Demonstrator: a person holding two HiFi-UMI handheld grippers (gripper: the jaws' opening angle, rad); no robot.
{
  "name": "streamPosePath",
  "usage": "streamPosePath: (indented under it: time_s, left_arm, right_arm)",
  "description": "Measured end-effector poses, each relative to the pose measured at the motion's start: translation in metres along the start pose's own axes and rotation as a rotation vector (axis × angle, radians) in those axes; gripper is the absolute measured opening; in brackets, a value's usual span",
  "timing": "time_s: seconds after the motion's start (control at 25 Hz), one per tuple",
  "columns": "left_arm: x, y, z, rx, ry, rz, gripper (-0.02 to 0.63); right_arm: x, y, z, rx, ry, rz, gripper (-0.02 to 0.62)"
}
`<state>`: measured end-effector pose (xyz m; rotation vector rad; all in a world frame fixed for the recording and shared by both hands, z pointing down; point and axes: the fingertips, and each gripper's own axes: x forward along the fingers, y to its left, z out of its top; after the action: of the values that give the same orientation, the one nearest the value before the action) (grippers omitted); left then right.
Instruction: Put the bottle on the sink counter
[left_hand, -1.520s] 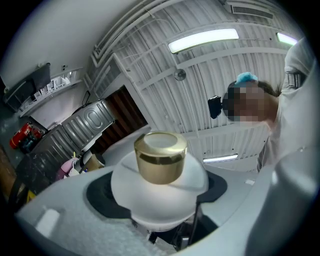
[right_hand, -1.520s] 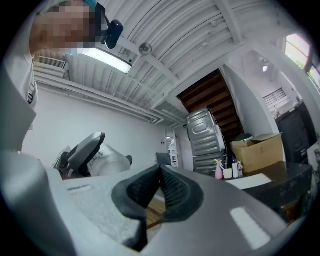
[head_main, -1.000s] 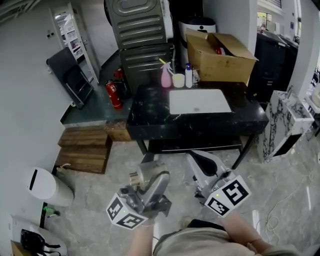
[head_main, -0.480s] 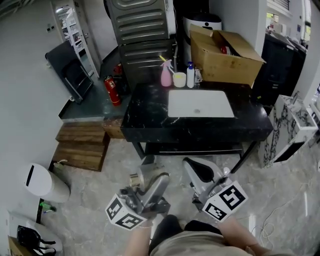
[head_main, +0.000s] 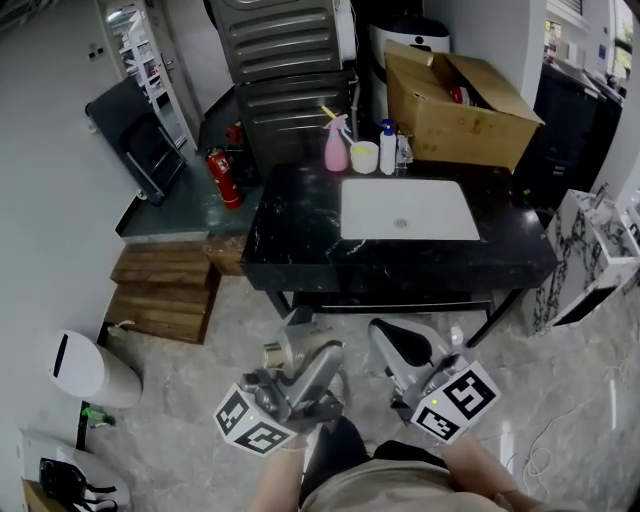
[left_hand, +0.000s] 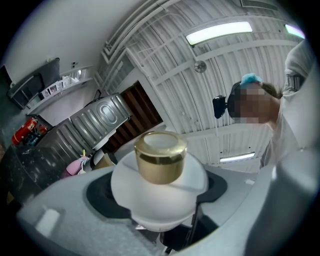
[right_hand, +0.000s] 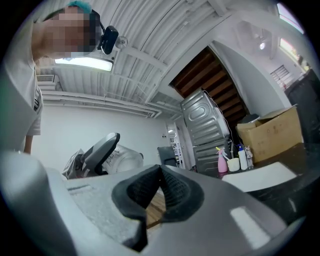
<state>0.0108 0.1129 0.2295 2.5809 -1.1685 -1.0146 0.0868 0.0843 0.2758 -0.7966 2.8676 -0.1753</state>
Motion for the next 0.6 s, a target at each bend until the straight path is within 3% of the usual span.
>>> streamPosePath:
  time_s: [0.6]
  left_arm:
    - [0.089, 0.158, 0.022, -0.006, 0.081, -0.006, 0.338]
  right_arm:
    - [0.142, -0.111, 0.012, 0.035, -0.057, -0.078, 0.003]
